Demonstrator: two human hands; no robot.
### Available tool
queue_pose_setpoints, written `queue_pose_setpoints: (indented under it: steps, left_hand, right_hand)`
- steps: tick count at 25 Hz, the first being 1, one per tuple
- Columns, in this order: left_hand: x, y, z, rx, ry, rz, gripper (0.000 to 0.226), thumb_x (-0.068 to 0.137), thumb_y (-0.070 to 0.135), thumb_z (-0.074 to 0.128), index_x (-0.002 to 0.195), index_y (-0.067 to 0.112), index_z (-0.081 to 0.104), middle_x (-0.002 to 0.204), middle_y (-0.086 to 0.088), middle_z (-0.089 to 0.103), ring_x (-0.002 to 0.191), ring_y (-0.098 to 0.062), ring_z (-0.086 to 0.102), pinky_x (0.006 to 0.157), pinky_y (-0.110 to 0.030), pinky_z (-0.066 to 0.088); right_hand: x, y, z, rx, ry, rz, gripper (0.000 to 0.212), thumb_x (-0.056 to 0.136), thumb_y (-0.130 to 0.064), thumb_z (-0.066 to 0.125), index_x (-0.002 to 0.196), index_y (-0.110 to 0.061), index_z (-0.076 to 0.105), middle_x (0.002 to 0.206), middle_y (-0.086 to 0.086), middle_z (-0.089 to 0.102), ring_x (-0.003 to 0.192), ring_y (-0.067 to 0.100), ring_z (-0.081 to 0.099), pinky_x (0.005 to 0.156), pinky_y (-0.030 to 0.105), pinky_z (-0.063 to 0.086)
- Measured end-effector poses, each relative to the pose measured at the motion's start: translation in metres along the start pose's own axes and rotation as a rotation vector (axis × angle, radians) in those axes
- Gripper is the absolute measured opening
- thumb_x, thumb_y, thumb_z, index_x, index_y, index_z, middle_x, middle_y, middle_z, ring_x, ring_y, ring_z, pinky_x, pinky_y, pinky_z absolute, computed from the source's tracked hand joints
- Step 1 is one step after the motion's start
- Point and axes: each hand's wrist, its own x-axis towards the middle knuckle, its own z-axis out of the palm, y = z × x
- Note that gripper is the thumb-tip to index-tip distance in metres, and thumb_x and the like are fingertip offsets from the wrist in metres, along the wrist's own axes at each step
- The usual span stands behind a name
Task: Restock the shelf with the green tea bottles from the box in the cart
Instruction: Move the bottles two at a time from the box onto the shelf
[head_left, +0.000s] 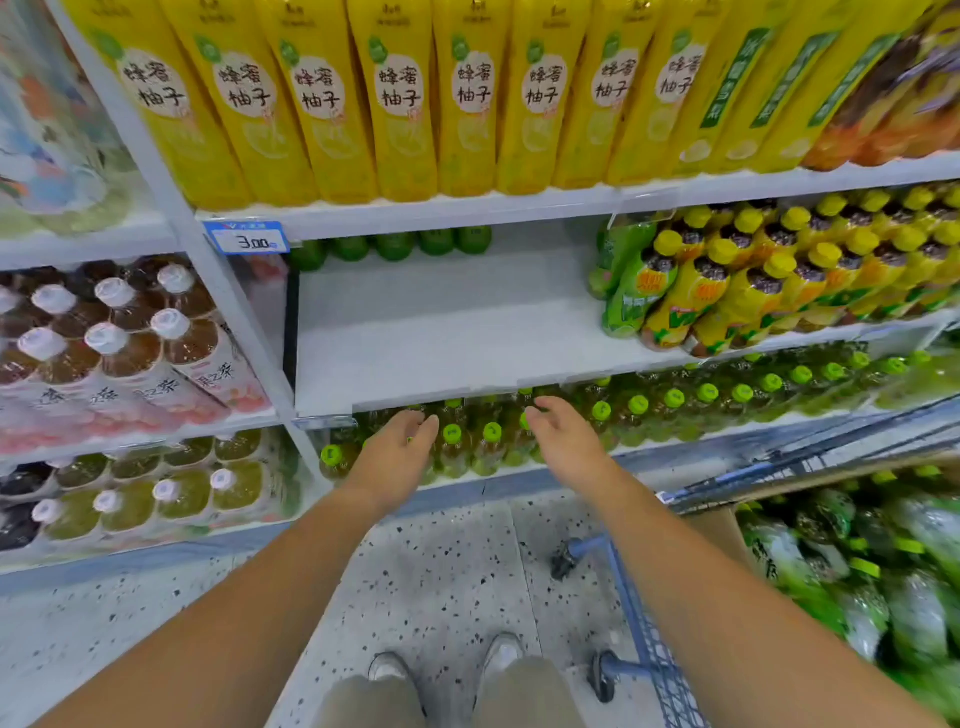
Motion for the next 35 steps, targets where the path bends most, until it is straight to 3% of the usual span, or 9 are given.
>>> queue_pose_setpoints:
  steps: [5, 13, 16, 20, 25, 27, 30, 33, 35]
  left_hand:
    - [-0.077, 0.016, 0.004, 0.014, -0.084, 0.026, 0.052, 0.102, 0.048, 0.044, 0.144, 0.017, 0.046, 0.147, -0.003, 0.050, 0.129, -0.019, 0.049, 0.101, -0.032, 0.038]
    - [-0.145, 0.042, 0.073, 0.084, -0.399, 0.091, 0.052, 0.104, 0.049, 0.038, 0.148, 0.022, 0.041, 0.153, 0.000, 0.042, 0.136, -0.022, 0.044, 0.101, -0.034, 0.036]
    - [-0.160, 0.064, 0.107, 0.110, -0.458, 0.127, 0.057, 0.102, 0.053, 0.040, 0.150, 0.021, 0.041, 0.153, 0.001, 0.043, 0.136, -0.021, 0.044, 0.103, -0.036, 0.036]
    - [-0.171, 0.101, 0.169, 0.150, -0.545, 0.165, 0.057, 0.102, 0.053, 0.041, 0.148, 0.020, 0.042, 0.149, 0.000, 0.045, 0.133, -0.021, 0.046, 0.097, -0.031, 0.035]
    - [-0.175, 0.140, 0.272, 0.117, -0.578, 0.108, 0.059, 0.102, 0.053, 0.042, 0.149, 0.018, 0.039, 0.150, 0.000, 0.045, 0.132, -0.020, 0.046, 0.096, -0.031, 0.035]
    - [-0.178, 0.155, 0.311, 0.118, -0.584, 0.060, 0.059, 0.102, 0.053, 0.040, 0.149, 0.017, 0.038, 0.144, 0.000, 0.048, 0.126, -0.020, 0.049, 0.096, -0.032, 0.037]
    - [-0.176, 0.172, 0.353, 0.191, -0.544, 0.006, 0.062, 0.101, 0.053, 0.039, 0.151, 0.016, 0.036, 0.136, -0.002, 0.053, 0.119, -0.023, 0.053, 0.095, -0.036, 0.042]
    - [-0.167, 0.184, 0.383, 0.211, -0.524, -0.081, 0.060, 0.104, 0.038, 0.042, 0.154, 0.008, 0.028, 0.088, 0.003, 0.055, 0.074, -0.011, 0.053, 0.063, -0.027, 0.039]
    - [-0.146, 0.182, 0.407, 0.244, -0.498, -0.133, 0.060, 0.102, 0.036, 0.044, 0.154, 0.011, 0.027, 0.090, 0.000, 0.057, 0.071, -0.010, 0.053, 0.058, -0.028, 0.038]
  right_hand:
    - [-0.110, 0.017, -0.018, 0.101, 0.015, 0.093, 0.055, 0.105, -0.042, 0.043, 0.153, -0.018, 0.035, 0.154, 0.006, 0.043, 0.135, 0.024, 0.047, 0.107, 0.036, 0.040]
    - [-0.244, 0.064, -0.040, 0.171, 0.289, 0.285, 0.046, 0.106, -0.042, 0.039, 0.147, -0.020, 0.043, 0.131, -0.001, 0.053, 0.117, 0.017, 0.051, 0.094, 0.030, 0.036]
    - [-0.275, 0.090, -0.061, 0.240, 0.370, 0.335, 0.050, 0.105, -0.042, 0.042, 0.150, -0.019, 0.040, 0.148, 0.000, 0.048, 0.132, 0.019, 0.048, 0.102, 0.030, 0.037]
    - [-0.296, 0.133, -0.110, 0.223, 0.428, 0.398, 0.052, 0.105, -0.045, 0.041, 0.150, -0.020, 0.039, 0.145, 0.001, 0.052, 0.124, 0.019, 0.052, 0.096, 0.030, 0.038]
    - [-0.305, 0.207, -0.187, 0.217, 0.402, 0.453, 0.051, 0.104, -0.044, 0.041, 0.150, -0.021, 0.040, 0.132, 0.001, 0.054, 0.120, 0.020, 0.053, 0.103, 0.035, 0.041]
    - [-0.304, 0.239, -0.218, 0.197, 0.360, 0.474, 0.052, 0.104, -0.045, 0.041, 0.150, -0.021, 0.039, 0.143, 0.006, 0.052, 0.129, 0.024, 0.051, 0.106, 0.038, 0.040]
    - [-0.298, 0.276, -0.254, 0.142, 0.288, 0.472, 0.051, 0.104, -0.045, 0.042, 0.149, -0.021, 0.041, 0.142, 0.006, 0.055, 0.123, 0.021, 0.053, 0.106, 0.039, 0.042]
    - [-0.283, 0.302, -0.279, 0.111, 0.233, 0.492, 0.051, 0.103, -0.045, 0.043, 0.148, -0.022, 0.042, 0.141, 0.005, 0.055, 0.123, 0.022, 0.053, 0.102, 0.037, 0.041]
    - [-0.262, 0.326, -0.286, 0.105, 0.194, 0.516, 0.051, 0.103, -0.046, 0.043, 0.148, -0.023, 0.042, 0.141, 0.006, 0.055, 0.124, 0.023, 0.053, 0.102, 0.037, 0.040]
